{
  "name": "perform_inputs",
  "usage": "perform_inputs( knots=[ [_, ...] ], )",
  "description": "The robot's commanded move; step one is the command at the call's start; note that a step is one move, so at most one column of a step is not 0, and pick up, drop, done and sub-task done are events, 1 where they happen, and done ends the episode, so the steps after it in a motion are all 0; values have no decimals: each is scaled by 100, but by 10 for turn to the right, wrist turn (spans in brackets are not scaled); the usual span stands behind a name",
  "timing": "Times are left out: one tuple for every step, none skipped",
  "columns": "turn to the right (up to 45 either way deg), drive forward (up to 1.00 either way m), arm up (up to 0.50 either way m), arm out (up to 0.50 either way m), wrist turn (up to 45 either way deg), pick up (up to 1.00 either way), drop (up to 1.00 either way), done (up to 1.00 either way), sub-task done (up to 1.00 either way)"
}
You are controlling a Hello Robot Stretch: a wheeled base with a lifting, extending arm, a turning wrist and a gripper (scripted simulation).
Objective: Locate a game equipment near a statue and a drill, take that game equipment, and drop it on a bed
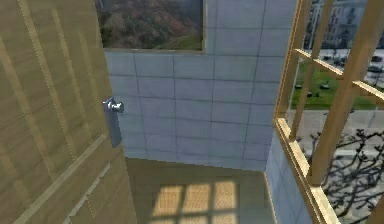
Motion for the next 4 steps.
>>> perform_inputs(
  knots=[
    [-30, 0, 0, 0, 0, 0, 0, 0, 0],
    [0, 100, 0, 0, 0, 0, 0, 0, 0],
    [-150, 0, 0, 0, 0, 0, 0, 0, 0],
    [0, 5, 0, 0, 0, 0, 0, 0, 0]
  ],
)
